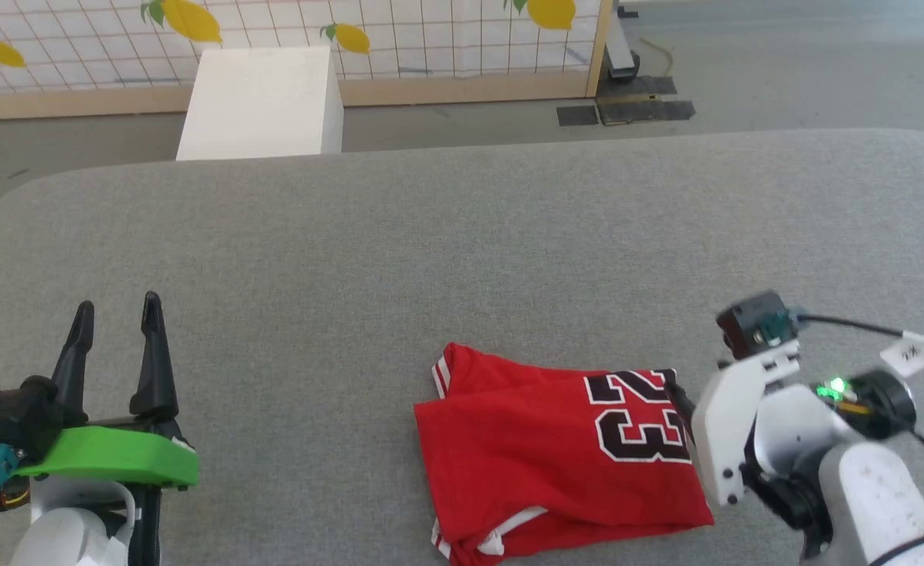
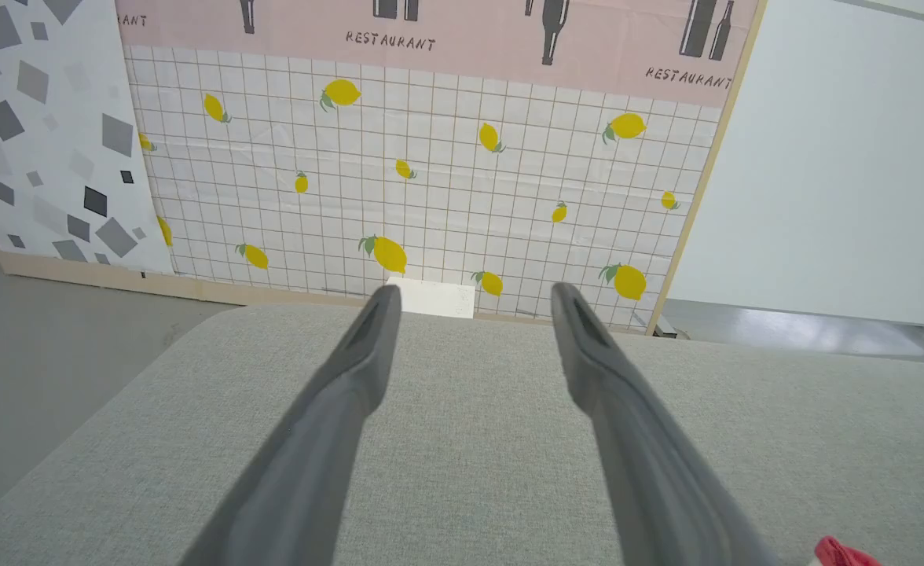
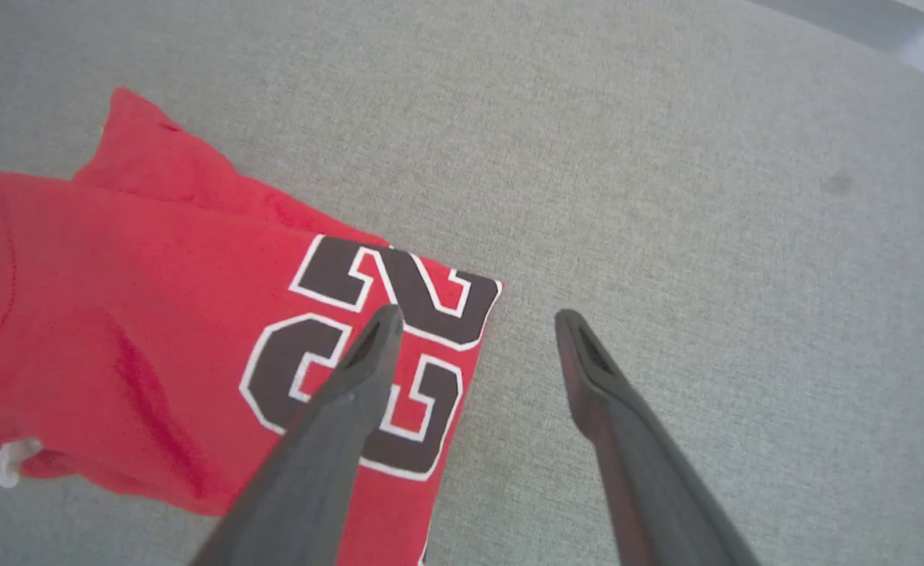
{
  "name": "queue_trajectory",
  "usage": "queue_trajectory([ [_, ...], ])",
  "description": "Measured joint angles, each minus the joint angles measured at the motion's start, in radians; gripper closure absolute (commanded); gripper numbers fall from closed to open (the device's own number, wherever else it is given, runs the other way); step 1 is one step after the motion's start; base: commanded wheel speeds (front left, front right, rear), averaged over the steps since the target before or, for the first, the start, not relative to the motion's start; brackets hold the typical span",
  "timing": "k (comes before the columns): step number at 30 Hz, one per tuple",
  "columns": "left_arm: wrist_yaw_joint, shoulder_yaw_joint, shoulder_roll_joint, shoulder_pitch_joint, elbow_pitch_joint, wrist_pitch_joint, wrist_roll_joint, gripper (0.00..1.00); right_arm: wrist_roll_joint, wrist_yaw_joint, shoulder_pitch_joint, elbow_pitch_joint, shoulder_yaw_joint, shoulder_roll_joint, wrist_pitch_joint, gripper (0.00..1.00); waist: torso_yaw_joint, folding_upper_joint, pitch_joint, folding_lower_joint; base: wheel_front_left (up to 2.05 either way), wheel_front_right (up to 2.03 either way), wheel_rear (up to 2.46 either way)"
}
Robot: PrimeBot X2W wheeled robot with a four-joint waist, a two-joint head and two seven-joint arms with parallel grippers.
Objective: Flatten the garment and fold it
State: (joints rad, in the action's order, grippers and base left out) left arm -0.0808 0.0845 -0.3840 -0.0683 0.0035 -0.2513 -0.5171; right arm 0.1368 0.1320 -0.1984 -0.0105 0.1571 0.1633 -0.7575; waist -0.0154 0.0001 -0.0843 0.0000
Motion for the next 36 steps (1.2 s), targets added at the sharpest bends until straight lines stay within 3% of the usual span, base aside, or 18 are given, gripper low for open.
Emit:
queue_trajectory([
  [6,0.001,0.000,-0.001,0.000,0.002,-0.001,0.000,0.00,-0.032,0.000,0.064,-0.048,-0.055,-0.056,-0.030,0.00,0.022,0.0000,-0.022,0.0000,0.00,0.00,0.00],
  [19,0.010,0.011,0.001,-0.003,0.018,-0.001,-0.001,0.00,-0.045,0.000,0.053,-0.219,-0.042,-0.069,-0.017,0.00,0.063,0.0000,-0.051,0.0000,0.00,0.00,0.00],
  [20,0.010,0.012,0.001,-0.003,0.019,-0.001,-0.002,0.00,-0.040,0.000,0.050,-0.225,-0.042,-0.068,-0.015,0.90,0.064,-0.0001,-0.050,0.0000,0.00,0.00,0.00],
  [21,0.010,0.013,0.001,-0.003,0.020,-0.001,-0.002,0.00,-0.036,0.000,0.048,-0.230,-0.041,-0.066,-0.011,1.00,0.064,-0.0001,-0.050,0.0000,0.00,0.00,0.00],
  [28,0.015,0.025,0.000,-0.009,0.019,-0.001,-0.002,0.00,0.024,0.001,0.029,-0.218,0.018,-0.004,0.008,1.00,0.072,0.0000,-0.053,0.0000,0.00,0.00,0.00],
  [36,0.018,0.029,0.005,-0.033,0.009,0.000,-0.003,0.00,0.145,0.000,-0.051,-0.078,0.179,0.226,-0.111,1.00,0.021,0.0000,-0.065,0.0000,0.00,0.00,0.00],
])
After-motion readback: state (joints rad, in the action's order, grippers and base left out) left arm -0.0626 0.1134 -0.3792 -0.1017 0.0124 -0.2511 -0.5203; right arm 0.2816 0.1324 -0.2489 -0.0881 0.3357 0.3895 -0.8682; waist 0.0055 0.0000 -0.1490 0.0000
